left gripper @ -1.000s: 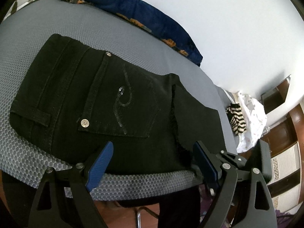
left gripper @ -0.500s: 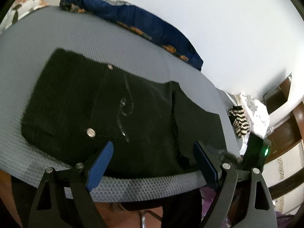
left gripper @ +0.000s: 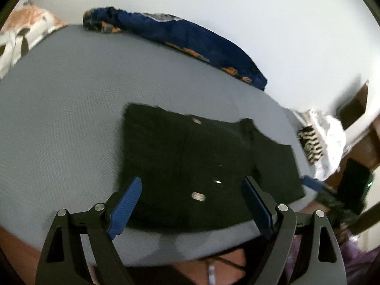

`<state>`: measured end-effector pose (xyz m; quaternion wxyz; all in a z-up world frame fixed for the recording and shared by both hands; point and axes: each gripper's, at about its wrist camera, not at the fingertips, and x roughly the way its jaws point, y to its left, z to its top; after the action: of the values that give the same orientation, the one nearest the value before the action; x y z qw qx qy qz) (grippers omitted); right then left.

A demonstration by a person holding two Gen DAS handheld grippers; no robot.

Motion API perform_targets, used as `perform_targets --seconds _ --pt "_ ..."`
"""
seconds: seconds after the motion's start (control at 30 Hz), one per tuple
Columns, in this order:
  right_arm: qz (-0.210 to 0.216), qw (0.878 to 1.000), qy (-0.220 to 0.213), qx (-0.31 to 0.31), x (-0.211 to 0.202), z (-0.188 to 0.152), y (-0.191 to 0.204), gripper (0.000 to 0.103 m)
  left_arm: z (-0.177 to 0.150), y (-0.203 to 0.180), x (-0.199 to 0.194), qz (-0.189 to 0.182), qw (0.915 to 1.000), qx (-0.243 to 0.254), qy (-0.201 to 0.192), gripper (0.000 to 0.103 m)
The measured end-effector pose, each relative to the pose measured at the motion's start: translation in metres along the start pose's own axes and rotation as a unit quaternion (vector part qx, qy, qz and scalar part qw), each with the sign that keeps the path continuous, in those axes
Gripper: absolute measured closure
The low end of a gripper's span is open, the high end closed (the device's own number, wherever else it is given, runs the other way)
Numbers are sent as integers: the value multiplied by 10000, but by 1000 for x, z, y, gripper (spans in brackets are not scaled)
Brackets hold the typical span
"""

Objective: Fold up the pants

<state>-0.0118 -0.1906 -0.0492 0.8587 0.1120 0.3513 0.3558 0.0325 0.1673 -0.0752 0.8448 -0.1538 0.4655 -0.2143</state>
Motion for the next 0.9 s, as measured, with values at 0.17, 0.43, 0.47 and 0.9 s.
perform_targets --seconds 0.17,0.43,0.47,0.9 --pt "301 9987 161 373 23 -2 8 48 25 59 29 -535 9970 -438 354 17" --pt "254 9956 393 817 35 -7 1 41 45 85 77 -2005 9718 -414 1169 2" --pt "256 9949 406 889 38 -6 -1 41 49 83 80 -2201 9655 -424 1322 2" --pt "291 9893 510 1339 57 -7 -1 34 34 56 83 -1819 9768 -10 1134 76"
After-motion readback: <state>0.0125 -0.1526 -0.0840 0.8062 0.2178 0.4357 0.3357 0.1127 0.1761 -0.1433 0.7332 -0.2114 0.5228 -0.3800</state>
